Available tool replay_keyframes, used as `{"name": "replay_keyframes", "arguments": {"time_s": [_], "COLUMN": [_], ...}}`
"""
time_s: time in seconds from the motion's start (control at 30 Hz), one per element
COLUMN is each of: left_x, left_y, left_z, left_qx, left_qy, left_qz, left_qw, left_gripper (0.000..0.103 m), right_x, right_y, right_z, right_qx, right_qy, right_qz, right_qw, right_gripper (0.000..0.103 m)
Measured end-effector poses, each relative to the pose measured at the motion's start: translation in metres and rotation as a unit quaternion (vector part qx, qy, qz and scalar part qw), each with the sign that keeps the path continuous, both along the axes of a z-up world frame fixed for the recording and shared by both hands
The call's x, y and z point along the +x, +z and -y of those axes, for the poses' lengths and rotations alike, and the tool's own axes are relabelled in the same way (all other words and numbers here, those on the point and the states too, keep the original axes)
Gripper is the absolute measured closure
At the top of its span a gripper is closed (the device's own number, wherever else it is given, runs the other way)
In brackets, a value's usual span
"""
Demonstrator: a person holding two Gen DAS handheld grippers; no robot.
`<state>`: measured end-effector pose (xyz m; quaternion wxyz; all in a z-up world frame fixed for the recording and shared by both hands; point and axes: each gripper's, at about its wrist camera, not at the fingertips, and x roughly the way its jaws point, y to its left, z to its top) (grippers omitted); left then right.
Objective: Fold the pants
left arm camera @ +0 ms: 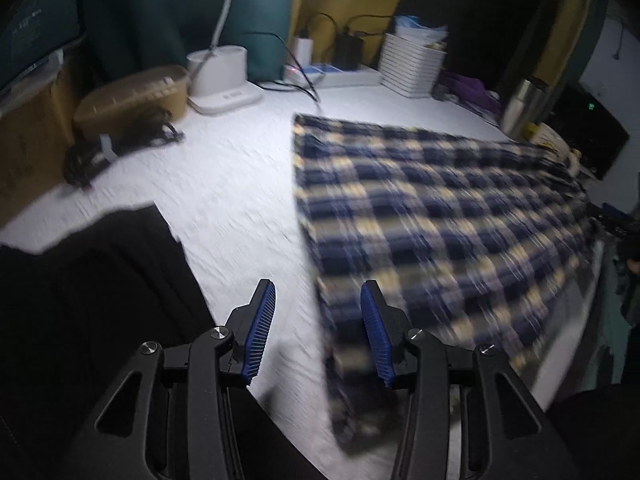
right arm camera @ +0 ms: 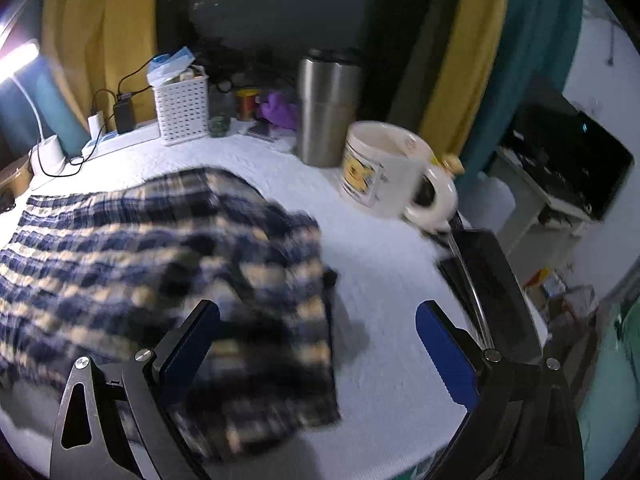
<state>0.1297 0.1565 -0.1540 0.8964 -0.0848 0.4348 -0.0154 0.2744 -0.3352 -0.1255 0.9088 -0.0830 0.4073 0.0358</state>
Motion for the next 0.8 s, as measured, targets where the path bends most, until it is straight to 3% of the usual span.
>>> {"name": "replay_keyframes", "arguments": {"time_s": [0.03,0.1,0.27,0.4,0.53,0.57,0.6,0.67,0.7,0.8], "left_x": [-0.005,-0.012,-0.017,-0.015,-0.014,-0.014,-0.013,-0.01,-0.01,-0.012], "left_y": [-0.003,-0.006,-0.014,-0.02,-0.025,-0.026,-0.025,-0.024,-0.021,-0.004], "left_z": [0.004,0.008,0.013,0.027,0.038,0.039,0.041,0.041,0.041,0.046], "left_qx": [-0.006,-0.015,-0.048,-0.032,0.003,0.008,0.015,0.018,0.013,0.049], "left_qy": [-0.005,-0.004,-0.003,-0.021,-0.022,-0.022,-0.02,-0.019,-0.022,-0.032], "left_qz": [0.0,-0.001,-0.007,-0.015,-0.011,-0.009,-0.007,-0.016,-0.018,-0.004], "left_qw": [1.0,0.9999,0.9988,0.9992,0.9997,0.9997,0.9997,0.9995,0.9995,0.9983], "left_gripper": [0.056,0.037,0.035,0.035,0.036,0.041,0.066,0.096,0.097,0.097], "right_x": [-0.003,-0.009,-0.02,-0.025,-0.022,-0.021,-0.02,-0.019,-0.019,-0.022], "right_y": [-0.003,-0.009,-0.024,-0.032,-0.042,-0.043,-0.043,-0.038,-0.034,-0.01], "right_z": [0.006,0.017,0.035,0.039,0.031,0.028,0.027,0.026,0.025,0.019], "right_qx": [0.007,0.026,0.1,0.158,0.181,0.181,0.179,0.183,0.176,0.139], "right_qy": [-0.006,-0.019,-0.032,-0.023,-0.001,0.003,0.003,0.008,0.012,0.024], "right_qz": [-0.003,-0.009,-0.034,-0.043,-0.046,-0.044,-0.041,-0.035,-0.029,0.0], "right_qw": [1.0,0.999,0.994,0.986,0.982,0.983,0.983,0.982,0.984,0.99], "right_gripper": [0.004,0.004,0.005,0.03,0.044,0.055,0.065,0.072,0.074,0.075]}}
